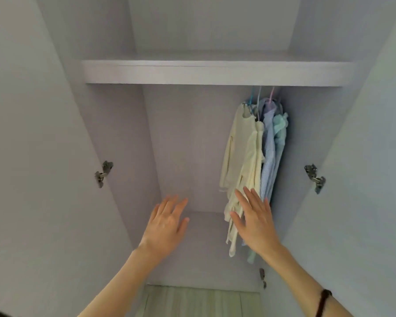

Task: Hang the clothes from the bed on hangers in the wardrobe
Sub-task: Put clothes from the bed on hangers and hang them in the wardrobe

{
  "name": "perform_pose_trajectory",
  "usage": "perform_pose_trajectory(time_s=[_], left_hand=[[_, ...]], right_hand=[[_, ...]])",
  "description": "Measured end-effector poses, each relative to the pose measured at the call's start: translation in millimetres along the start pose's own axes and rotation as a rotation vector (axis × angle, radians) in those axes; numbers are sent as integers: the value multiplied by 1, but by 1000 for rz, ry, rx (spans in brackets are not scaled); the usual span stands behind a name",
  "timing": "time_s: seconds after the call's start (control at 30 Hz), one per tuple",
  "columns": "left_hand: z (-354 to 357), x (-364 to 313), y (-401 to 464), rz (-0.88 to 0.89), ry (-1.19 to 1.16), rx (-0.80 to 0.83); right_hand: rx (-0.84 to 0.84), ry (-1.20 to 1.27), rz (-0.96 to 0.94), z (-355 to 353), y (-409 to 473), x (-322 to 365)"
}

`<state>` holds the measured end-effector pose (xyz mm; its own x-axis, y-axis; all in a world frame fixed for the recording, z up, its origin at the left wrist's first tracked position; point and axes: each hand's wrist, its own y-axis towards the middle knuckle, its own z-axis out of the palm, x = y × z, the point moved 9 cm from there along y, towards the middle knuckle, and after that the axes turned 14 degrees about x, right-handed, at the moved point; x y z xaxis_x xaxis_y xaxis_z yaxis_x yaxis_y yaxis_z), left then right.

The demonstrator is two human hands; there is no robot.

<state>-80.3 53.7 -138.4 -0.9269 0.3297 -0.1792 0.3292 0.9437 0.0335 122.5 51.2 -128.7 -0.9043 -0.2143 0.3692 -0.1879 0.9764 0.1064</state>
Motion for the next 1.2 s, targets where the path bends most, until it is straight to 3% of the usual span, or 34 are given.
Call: perform_pose_trajectory(time_s=[0.4, 0.73, 0.87, 1.2], left_hand=[[41, -60, 159, 134, -169, 149], [20, -111, 301, 173, -363, 72], [9, -127, 342, 169, -493, 29], [-4, -106, 401, 54, -607, -79]], right_hand=[[-116, 25, 131, -30, 93, -108], [-201, 33, 93, -80, 206, -184], [-205, -87, 107, -81, 237, -198], [-190, -152, 128, -60, 268, -209]])
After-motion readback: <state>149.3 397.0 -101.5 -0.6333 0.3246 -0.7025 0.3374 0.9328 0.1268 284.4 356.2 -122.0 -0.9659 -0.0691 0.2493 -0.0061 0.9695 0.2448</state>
